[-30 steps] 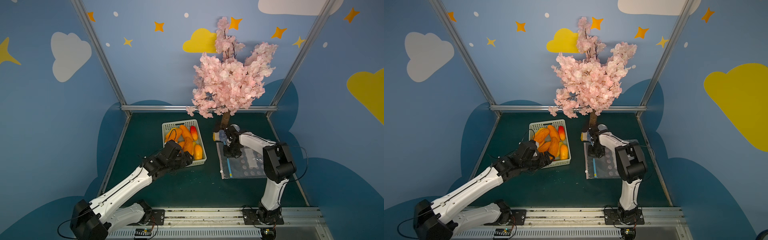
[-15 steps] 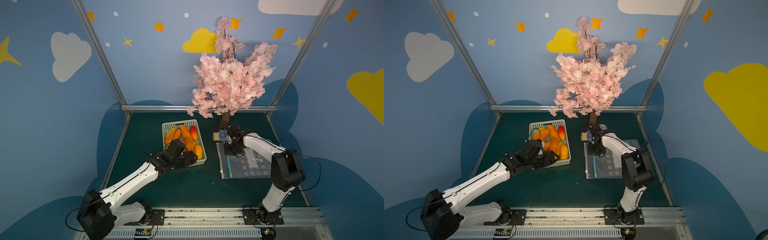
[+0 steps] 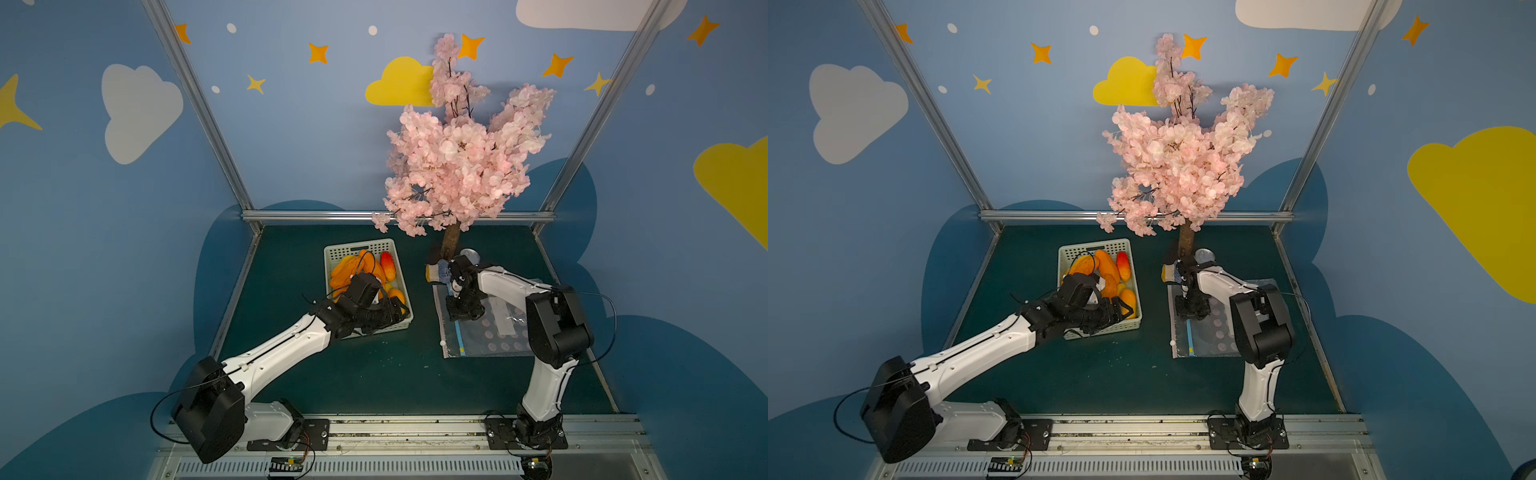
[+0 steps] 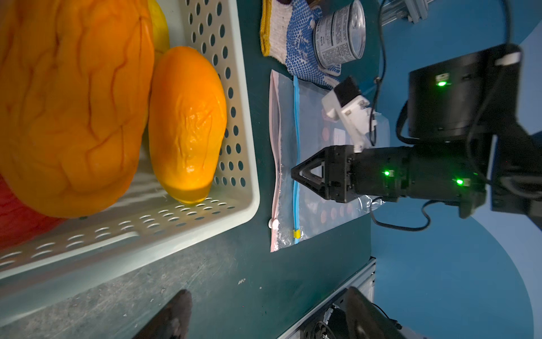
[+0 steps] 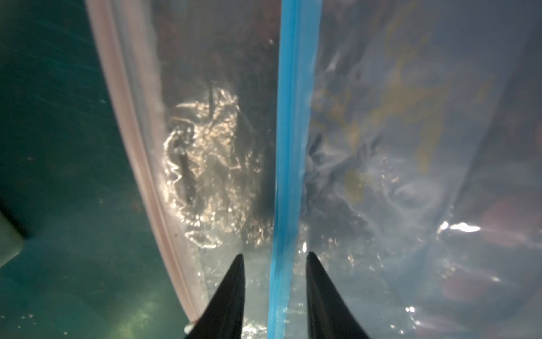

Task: Place the mango in a zip-top bag and seal the zipper
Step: Pick up the zipper food storage bag.

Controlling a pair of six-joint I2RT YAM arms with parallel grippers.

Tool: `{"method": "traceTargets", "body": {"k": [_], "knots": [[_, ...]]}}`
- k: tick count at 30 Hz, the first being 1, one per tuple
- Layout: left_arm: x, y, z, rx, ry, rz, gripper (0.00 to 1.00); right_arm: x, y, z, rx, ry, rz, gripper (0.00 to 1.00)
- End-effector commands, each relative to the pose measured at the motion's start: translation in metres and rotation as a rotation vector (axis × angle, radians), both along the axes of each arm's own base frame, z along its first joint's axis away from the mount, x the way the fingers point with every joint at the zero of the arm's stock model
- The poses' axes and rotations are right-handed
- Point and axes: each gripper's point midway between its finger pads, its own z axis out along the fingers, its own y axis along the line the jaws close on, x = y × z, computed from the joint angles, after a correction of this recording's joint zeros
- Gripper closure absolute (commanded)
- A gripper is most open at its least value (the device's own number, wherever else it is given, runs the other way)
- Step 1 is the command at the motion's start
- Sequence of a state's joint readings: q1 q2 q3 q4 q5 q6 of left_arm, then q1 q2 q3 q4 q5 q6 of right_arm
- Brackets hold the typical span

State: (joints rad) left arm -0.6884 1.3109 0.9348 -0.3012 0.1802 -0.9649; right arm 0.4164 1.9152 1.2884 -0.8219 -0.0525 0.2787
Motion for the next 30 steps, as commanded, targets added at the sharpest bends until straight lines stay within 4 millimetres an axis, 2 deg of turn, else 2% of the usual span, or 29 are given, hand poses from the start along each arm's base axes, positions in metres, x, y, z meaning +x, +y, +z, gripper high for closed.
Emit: {"method": "traceTargets", "body": {"k": [1,6,12,17,22,25,30], "knots": [[-0.004,0.004,0.009,-0.008,-0.029,-0.005,0.18,0.009,0.003,0.004,0.029,0.009,0.001,0.79],[-0.007,0.009,0.009,0.002,-0.029,0.001,0.18,0.009,0.000,0.003,0.059,0.018,-0.019,0.78],[-0.006,0.007,0.008,-0.004,-0.029,0.002,0.18,0.008,-0.005,0.000,0.099,0.043,-0.038,0.89],[-0.004,0.005,0.008,-0.007,-0.030,0.001,0.18,0.010,-0.002,0.006,0.133,0.034,-0.033,0.96],[-0.004,0.005,0.007,-0.008,-0.027,0.003,0.18,0.011,-0.002,0.005,0.138,0.038,-0.036,1.00],[-0.004,0.005,0.007,-0.006,-0.026,0.001,0.18,0.012,-0.003,0.012,0.136,0.012,-0.035,1.00],[-0.002,0.000,0.004,-0.014,-0.021,-0.005,0.18,0.012,0.001,0.037,0.174,-0.052,-0.022,1.00]]}}
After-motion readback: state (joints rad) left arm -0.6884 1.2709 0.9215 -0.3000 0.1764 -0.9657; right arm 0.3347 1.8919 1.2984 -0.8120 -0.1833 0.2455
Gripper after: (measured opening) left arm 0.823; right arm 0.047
